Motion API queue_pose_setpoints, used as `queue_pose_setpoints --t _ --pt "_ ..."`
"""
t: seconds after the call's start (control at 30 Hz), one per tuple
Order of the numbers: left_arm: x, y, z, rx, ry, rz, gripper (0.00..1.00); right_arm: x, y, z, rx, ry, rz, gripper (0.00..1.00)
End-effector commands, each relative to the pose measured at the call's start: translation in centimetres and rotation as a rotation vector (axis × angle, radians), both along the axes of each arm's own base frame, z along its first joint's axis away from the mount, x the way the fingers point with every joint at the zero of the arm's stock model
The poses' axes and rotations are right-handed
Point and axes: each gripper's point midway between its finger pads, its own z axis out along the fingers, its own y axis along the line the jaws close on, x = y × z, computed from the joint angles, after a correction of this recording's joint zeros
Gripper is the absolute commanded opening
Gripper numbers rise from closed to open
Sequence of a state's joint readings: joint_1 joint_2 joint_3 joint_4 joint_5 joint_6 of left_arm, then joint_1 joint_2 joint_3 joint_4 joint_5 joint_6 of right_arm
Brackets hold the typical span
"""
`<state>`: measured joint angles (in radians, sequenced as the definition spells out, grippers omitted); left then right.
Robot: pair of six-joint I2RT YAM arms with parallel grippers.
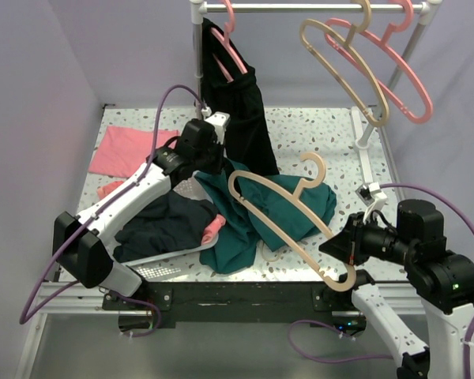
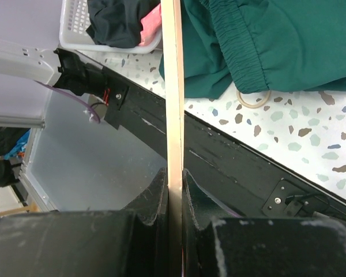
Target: Place the shorts on the hanger
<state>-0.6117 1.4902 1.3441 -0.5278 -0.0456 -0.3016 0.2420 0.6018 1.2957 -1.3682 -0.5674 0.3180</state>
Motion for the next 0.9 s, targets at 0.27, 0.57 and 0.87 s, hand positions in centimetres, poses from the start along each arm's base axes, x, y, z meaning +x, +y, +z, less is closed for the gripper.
queue_pose_setpoints --t 0.27,0.57,0.87 --pt "-2.4 -3.7 3.2 0.073 -0.123 -0.163 0.00 3.4 -0.9 0.9 -0.119 -0.121 -0.011 0.00" --pt "-3.3 -4.5 6.1 0.044 -0.194 -0.216 0.00 4.2 0.4 2.5 -0.108 -0.283 0.110 0.00" --pt "-4.5 -3.1 10.5 0.013 -0.306 -0.220 0.00 3.7 3.4 4.0 0.029 -0.443 0.289 0.00"
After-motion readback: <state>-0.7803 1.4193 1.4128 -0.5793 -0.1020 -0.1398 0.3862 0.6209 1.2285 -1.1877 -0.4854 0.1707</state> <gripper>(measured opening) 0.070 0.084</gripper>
